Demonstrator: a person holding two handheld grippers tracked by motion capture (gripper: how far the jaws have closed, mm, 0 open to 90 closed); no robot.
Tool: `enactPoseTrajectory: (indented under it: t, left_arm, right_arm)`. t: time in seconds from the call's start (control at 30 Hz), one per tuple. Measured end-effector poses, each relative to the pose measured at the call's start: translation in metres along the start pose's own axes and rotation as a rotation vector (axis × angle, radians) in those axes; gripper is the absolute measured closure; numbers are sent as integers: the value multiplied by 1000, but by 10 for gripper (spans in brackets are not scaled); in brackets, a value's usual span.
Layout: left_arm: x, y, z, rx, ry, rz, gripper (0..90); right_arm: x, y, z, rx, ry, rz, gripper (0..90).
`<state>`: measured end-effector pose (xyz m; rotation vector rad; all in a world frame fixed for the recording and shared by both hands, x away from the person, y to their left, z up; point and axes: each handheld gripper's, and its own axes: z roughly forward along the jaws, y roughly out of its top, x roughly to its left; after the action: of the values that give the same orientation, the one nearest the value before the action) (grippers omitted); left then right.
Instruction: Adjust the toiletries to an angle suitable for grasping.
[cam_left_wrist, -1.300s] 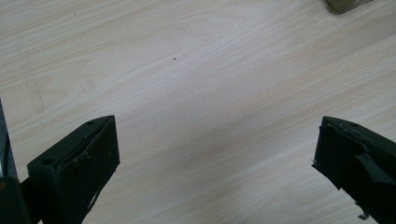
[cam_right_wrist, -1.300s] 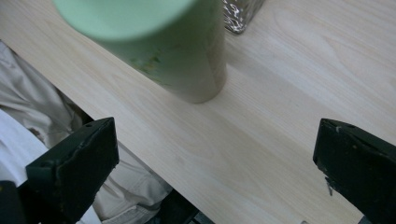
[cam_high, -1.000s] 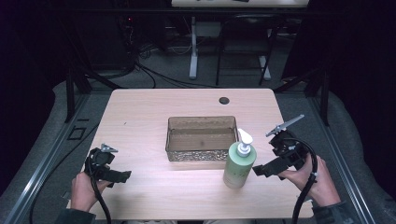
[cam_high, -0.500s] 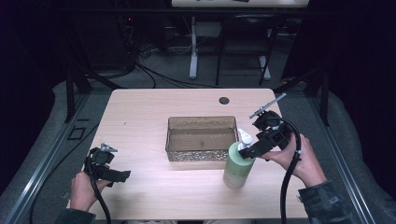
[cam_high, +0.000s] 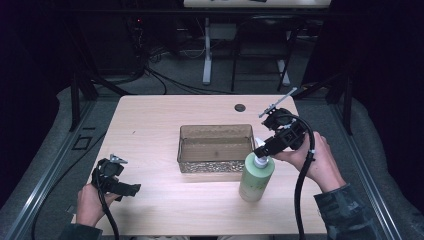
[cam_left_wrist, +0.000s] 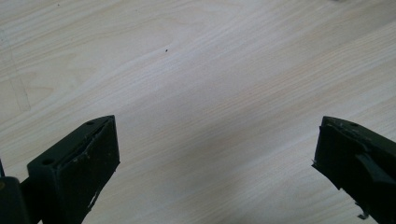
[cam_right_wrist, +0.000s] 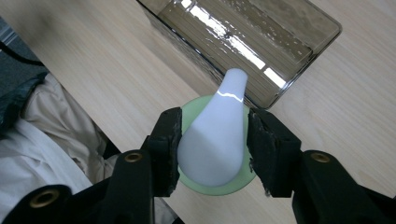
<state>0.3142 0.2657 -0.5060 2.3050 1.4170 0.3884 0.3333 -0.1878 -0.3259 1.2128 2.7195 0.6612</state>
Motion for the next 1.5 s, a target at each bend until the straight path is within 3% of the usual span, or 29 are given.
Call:
enactPoseTrajectory:
  t: [0.03,0.23,0.3,0.37,0.4,0.53,0.6,0.7,0.83,1.27,1.5]
  left_arm:
    - [0,0,0,1,-1,0,1]
    - [0,0,0,0,-1,0,1]
    - [0,0,0,0,2,0,1]
    - [0,0,0,1,1,2,1]
    - [0,0,0,2,2,2,1]
    - [1,0,0,-2,2,1,1]
    - [1,-1,-1,-1,3,-3,1]
    - [1,0,-1,-1,4,-3,1]
    - [1,0,-1,0,3,0,1]
    - [4,-4,1,13,-2,-8,1]
    - [4,-5,0,15,3,-8,1]
  right_arm:
    - [1,1,0,2,0,-10,614]
    - [2,5,-1,24,-21,-45,625]
    - [2,8,0,40,-18,-94,627]
    - [1,9,0,43,-20,-104,628]
    - [0,12,1,64,-21,-147,628]
    - [-3,15,1,87,-16,-167,626]
    - [-4,17,1,97,-6,-166,619]
    - [-3,19,4,114,-10,-165,533]
    - [0,21,7,146,-12,-157,507]
    - [-3,26,15,216,-19,-165,616]
    - [0,28,16,238,-34,-184,625]
